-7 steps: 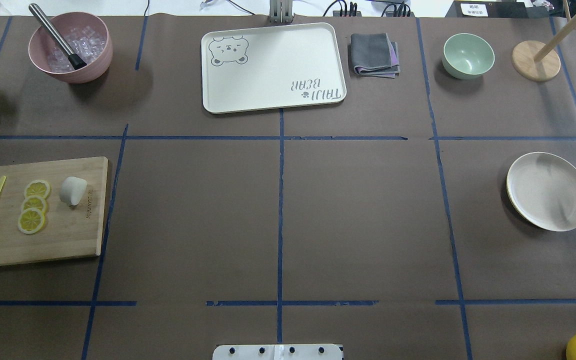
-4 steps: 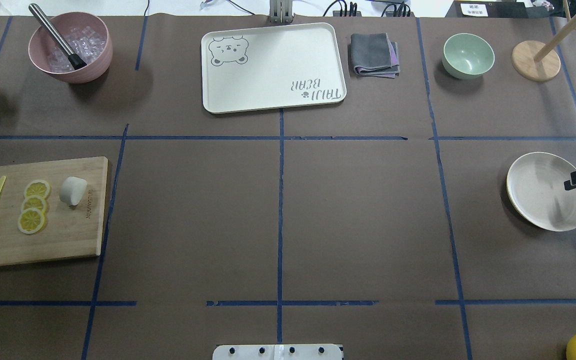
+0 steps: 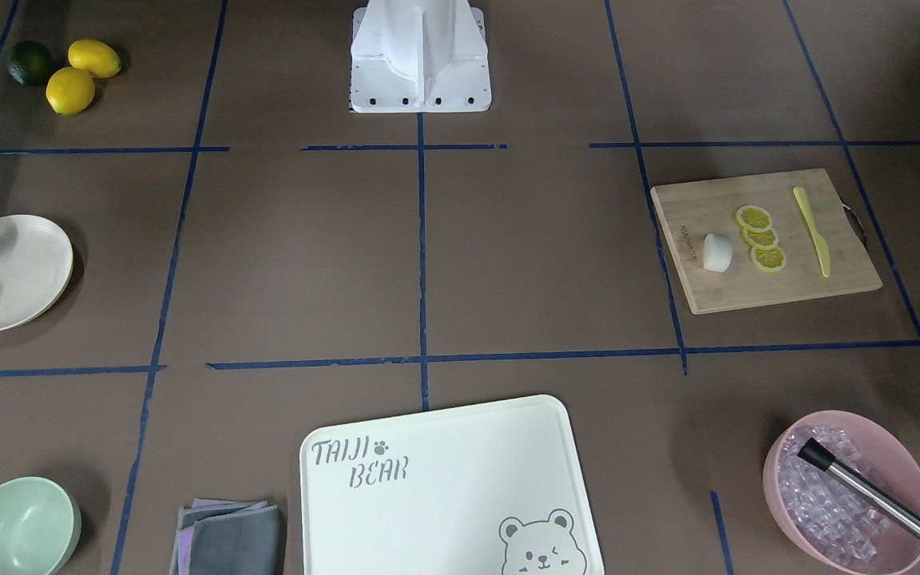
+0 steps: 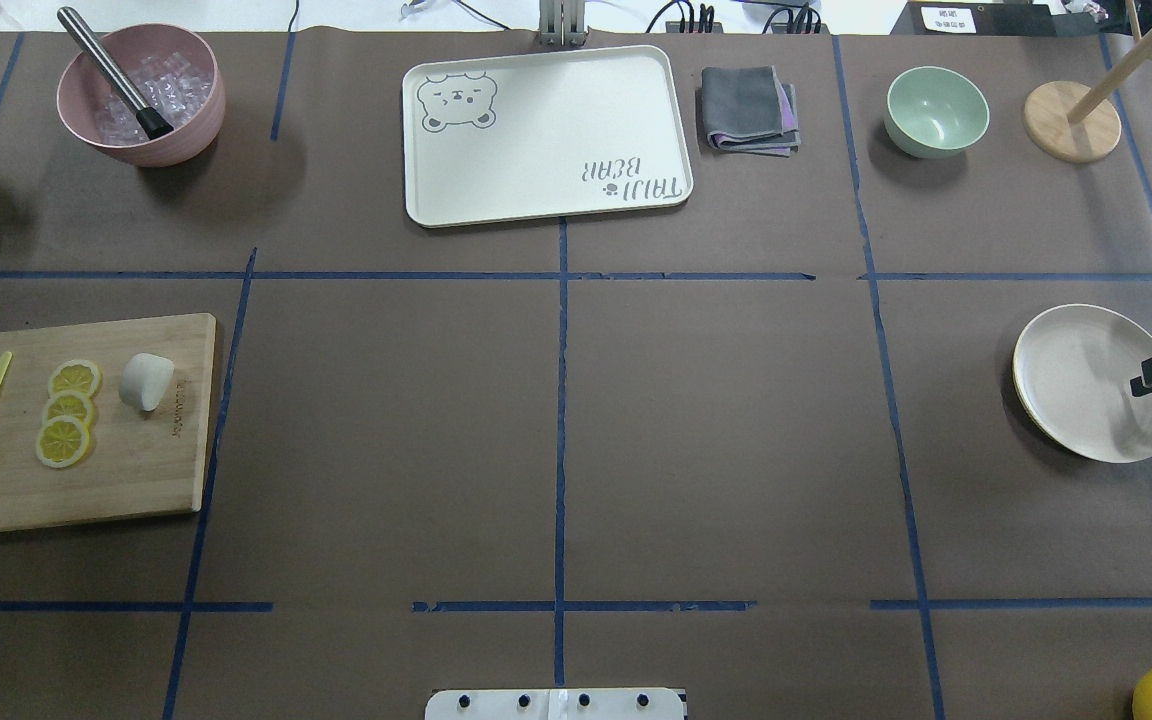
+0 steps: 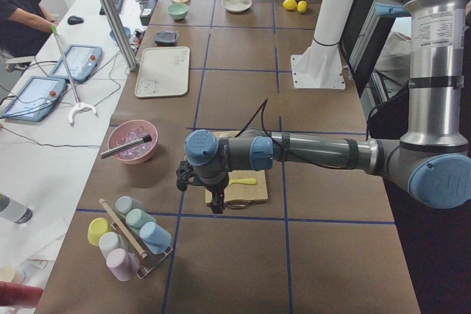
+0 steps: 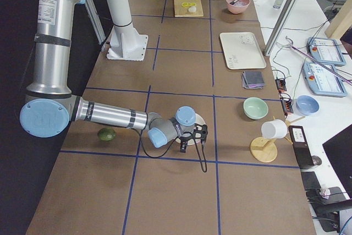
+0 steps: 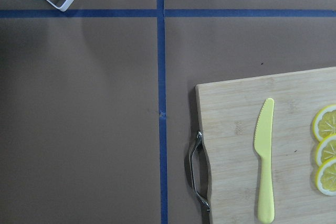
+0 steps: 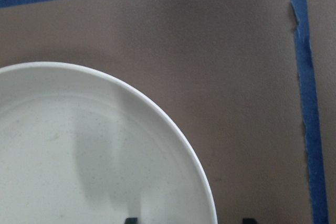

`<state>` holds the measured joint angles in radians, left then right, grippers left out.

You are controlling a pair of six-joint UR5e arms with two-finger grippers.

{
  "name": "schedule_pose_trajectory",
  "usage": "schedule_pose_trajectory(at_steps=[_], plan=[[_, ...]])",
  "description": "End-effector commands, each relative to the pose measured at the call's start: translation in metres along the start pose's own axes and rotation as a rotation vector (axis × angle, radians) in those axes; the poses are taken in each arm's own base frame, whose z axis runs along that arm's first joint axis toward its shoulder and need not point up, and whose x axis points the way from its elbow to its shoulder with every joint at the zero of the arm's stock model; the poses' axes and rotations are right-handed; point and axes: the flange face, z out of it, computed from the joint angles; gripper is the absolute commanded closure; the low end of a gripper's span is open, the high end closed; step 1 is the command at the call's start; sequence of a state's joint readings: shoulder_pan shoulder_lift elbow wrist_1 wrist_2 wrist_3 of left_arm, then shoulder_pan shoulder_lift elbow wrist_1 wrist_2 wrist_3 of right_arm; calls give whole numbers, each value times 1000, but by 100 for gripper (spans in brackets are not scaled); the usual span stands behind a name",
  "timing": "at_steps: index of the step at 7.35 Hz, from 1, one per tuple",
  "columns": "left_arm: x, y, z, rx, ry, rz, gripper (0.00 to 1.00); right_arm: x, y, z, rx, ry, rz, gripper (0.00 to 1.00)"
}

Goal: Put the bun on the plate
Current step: 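Reach the right gripper to the rim of the white plate and grasp it, then slide the white plate with the right gripper toward the table centre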

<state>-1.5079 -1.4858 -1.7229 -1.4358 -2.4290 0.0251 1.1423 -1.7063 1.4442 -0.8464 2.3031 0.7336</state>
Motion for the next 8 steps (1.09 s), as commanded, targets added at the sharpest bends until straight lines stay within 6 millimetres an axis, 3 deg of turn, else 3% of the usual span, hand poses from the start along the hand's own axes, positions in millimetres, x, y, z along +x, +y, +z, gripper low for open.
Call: schedule_pose_trajectory(at_steps=[1, 2, 4, 6, 8], plan=[[1, 0, 0, 0, 4, 0, 0, -4, 0, -2, -2, -14, -8, 100], [1, 0, 0, 0, 4, 0, 0, -6, -1, -5, 2, -19, -14, 100], [1, 0, -1, 1, 5, -2, 0, -58, -4, -39, 29, -105, -84, 100], [4, 0, -3, 6, 5, 5, 0, -167, 7, -72, 22, -236, -172, 100], [8, -1, -6, 13, 7, 13, 0, -321, 9, -72, -34, -352, -9, 100]])
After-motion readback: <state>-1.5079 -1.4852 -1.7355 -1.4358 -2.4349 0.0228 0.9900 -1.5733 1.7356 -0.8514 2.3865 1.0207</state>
